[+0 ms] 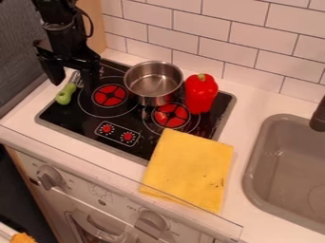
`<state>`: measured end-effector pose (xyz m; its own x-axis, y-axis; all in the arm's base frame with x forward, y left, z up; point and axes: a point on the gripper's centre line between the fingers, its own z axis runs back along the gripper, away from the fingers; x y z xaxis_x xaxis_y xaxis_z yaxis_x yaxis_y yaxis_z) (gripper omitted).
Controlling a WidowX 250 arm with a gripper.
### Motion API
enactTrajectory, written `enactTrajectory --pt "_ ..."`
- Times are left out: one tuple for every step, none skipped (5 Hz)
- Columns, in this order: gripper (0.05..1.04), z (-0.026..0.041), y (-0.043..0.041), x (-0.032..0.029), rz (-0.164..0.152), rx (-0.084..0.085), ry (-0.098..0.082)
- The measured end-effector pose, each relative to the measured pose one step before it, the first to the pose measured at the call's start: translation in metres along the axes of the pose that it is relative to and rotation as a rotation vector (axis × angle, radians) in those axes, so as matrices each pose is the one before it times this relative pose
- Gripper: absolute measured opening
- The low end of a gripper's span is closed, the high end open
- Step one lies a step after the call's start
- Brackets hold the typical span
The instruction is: Move the yellow cloth to the right of the green spatula
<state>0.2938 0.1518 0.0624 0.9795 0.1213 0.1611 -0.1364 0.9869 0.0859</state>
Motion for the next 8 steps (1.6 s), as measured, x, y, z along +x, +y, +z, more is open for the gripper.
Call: enactTrajectory --pt "1.0 -0.00902 -0.00407 -0.00689 0.001 -0.0111 0.0333" --pt "1.0 0.00396 -0.03537 -0.016 -0.0667 -0.009 0.011" --pt "1.0 0.01387 -0.0511 -0.00569 -0.0705 -0.0023 -0.0332" --pt "1.0 0.00613 -0.04351 0.00201 -0.029 -0.0053 -0.0169" --pt "1.0 -0.0111 -0.03648 0.00959 0.0533 -0.032 0.0096" --pt "1.0 -0.01931 -0.00402 0.00429 0.0254 -0.0021 0.0374" --pt "1.0 -0.01323 -0.00747 -0.00188 -0.0071 0.0102 0.0177" --pt "1.001 -0.00224 -0.01301 -0.00136 -0.0429 -0.0005 -0.0048"
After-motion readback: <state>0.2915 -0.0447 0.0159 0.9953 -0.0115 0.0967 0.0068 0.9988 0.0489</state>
